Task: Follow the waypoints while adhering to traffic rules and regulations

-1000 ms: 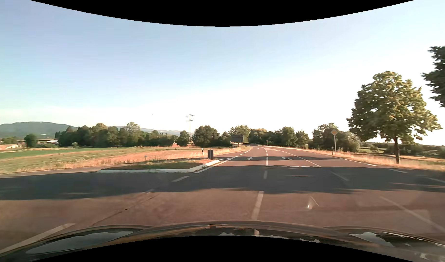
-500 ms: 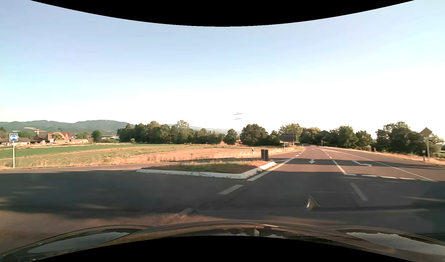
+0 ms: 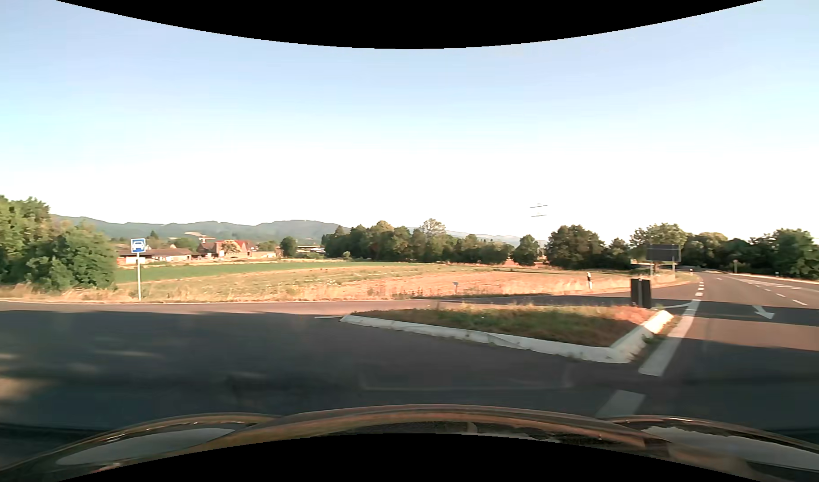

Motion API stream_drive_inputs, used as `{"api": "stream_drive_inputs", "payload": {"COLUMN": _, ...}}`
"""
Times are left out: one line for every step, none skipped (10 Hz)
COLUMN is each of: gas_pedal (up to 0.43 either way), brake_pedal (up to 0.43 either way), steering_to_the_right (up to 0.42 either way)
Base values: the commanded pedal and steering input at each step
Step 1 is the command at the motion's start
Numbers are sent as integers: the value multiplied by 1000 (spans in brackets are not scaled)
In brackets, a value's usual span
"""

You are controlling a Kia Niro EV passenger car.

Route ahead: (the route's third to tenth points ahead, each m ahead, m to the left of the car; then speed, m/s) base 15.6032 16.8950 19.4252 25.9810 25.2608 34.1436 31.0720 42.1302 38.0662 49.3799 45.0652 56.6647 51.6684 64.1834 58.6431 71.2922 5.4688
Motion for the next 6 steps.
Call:
{"api": "stream_drive_inputs", "payload": {"gas_pedal": 67, "brake_pedal": 0, "steering_to_the_right": -394}}
{"api": "stream_drive_inputs", "payload": {"gas_pedal": 79, "brake_pedal": 0, "steering_to_the_right": -390}}
{"api": "stream_drive_inputs", "payload": {"gas_pedal": 98, "brake_pedal": 0, "steering_to_the_right": -385}}
{"api": "stream_drive_inputs", "payload": {"gas_pedal": 118, "brake_pedal": 0, "steering_to_the_right": -384}}
{"api": "stream_drive_inputs", "payload": {"gas_pedal": 118, "brake_pedal": 0, "steering_to_the_right": -382}}
{"api": "stream_drive_inputs", "payload": {"gas_pedal": 118, "brake_pedal": 0, "steering_to_the_right": -377}}
